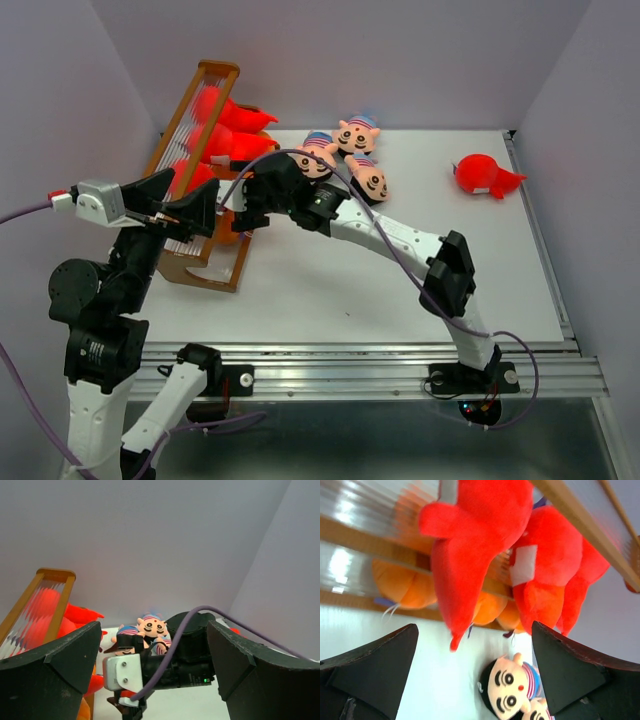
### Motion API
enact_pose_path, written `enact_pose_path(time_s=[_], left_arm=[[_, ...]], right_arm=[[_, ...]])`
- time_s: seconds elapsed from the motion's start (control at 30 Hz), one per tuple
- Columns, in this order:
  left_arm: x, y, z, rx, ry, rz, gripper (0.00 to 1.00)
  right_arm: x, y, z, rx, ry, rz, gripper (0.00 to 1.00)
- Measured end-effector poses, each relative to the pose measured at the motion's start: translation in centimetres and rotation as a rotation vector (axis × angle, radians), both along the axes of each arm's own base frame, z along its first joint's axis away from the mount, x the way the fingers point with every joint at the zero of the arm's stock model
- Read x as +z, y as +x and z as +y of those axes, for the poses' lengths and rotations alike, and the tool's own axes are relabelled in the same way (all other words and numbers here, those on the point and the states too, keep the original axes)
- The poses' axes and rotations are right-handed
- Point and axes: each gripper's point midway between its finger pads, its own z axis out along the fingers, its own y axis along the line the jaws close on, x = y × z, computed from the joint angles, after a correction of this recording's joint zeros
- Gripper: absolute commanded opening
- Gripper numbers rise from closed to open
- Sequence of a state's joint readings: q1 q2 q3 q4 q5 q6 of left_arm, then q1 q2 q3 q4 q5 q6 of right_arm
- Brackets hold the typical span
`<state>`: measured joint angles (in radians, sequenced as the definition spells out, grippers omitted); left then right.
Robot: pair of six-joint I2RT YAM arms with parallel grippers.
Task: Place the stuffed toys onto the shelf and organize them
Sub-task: Grab a stuffed toy with the right arm
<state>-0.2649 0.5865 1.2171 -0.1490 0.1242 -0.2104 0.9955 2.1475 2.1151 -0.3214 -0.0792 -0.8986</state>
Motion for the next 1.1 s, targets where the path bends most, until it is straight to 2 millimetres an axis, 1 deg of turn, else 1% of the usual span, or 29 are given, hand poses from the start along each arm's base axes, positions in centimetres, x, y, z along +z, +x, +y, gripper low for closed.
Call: enact_pose_path(time_s=[0.1,0.23,0.27,0.33,0.4,0.47,0.53,0.6,0.63,0.67,0.7,0.73,0.77,0.83,0.9,0.93,0.97,1.03,1.07,1.1], left_arm=[[-0.4,0.3,-0.2,-0.004,0.000,0.014,0.97],[-1.4,1.1,-0.5,-0.012,0.002,0.048,0.98],[-1.9,1.4,-0.7,-0.018,0.003,0.062,0.98],[-2.5,1.7,-0.9,-0.026,0.004,0.079,0.99],[-3.5,2.1,-1.2,-0.036,0.006,0.105,0.99],[-4.3,2.4,-1.4,-0.044,0.007,0.125,0.99],[-5.1,2.7,-1.7,-0.054,0.005,0.145,0.99],[-5.9,3.0,-1.9,-0.063,0.003,0.165,0.99],[-6.4,3.2,-2.1,-0.069,0.002,0.178,0.99],[-6.8,3.3,-2.2,-0.075,0.001,0.186,0.99],[-7.4,3.5,-2.4,-0.082,-0.001,0.202,0.99],[-7.7,3.7,-2.5,-0.086,-0.002,0.212,0.99],[-8.2,3.9,-2.7,-0.094,-0.003,0.226,0.99],[-8.9,4.4,-3.2,-0.110,-0.004,0.244,0.99],[-9.6,4.7,-3.5,-0.126,-0.003,0.261,0.99],[-10.3,4.9,-3.8,-0.138,-0.004,0.274,0.99],[-10.9,5.0,-4.1,-0.152,-0.004,0.290,0.99],[-11.8,5.1,-4.5,-0.171,-0.005,0.311,0.99],[-12.3,5.1,-4.7,-0.182,-0.007,0.321,0.99],[-12.7,5.2,-4.9,-0.192,-0.007,0.331,0.99]], right_arm=[[-0.4,-1.3,-1.6,0.022,-0.049,0.010,1.00],[-1.7,-3.2,-4.7,0.033,-0.130,0.039,1.00],[-2.0,-3.3,-5.9,0.021,-0.145,0.055,1.00],[-1.9,-3.6,-7.6,0.008,-0.149,0.083,1.00],[-1.5,-3.2,-10.5,-0.029,-0.133,0.139,1.00],[-0.5,-1.5,-14.1,-0.099,-0.093,0.181,1.00],[0.4,0.9,-18.5,-0.193,-0.048,0.220,1.00],[1.0,3.4,-25.0,-0.339,0.019,0.280,1.00],[1.0,4.2,-27.4,-0.393,0.037,0.295,1.00],[0.6,4.6,-29.8,-0.451,0.057,0.324,1.00],[0.3,4.7,-31.6,-0.493,0.072,0.347,1.00],[-0.5,4.5,-33.8,-0.543,0.087,0.379,1.00],[-1.1,4.2,-35.3,-0.575,0.097,0.410,1.00],[-2.7,4.0,-38.9,-0.674,0.132,0.489,1.00],[-3.6,4.7,-42.0,-0.761,0.168,0.533,1.00],[-4.2,5.4,-44.7,-0.829,0.198,0.561,1.00],[-4.6,5.9,-46.6,-0.878,0.220,0.577,1.00],[-6.4,6.9,-52.2,-1.016,0.255,0.613,1.00],[-6.9,7.0,-53.3,-1.045,0.259,0.624,1.00],[-8.1,7.2,-56.3,-1.118,0.262,0.641,1.00]])
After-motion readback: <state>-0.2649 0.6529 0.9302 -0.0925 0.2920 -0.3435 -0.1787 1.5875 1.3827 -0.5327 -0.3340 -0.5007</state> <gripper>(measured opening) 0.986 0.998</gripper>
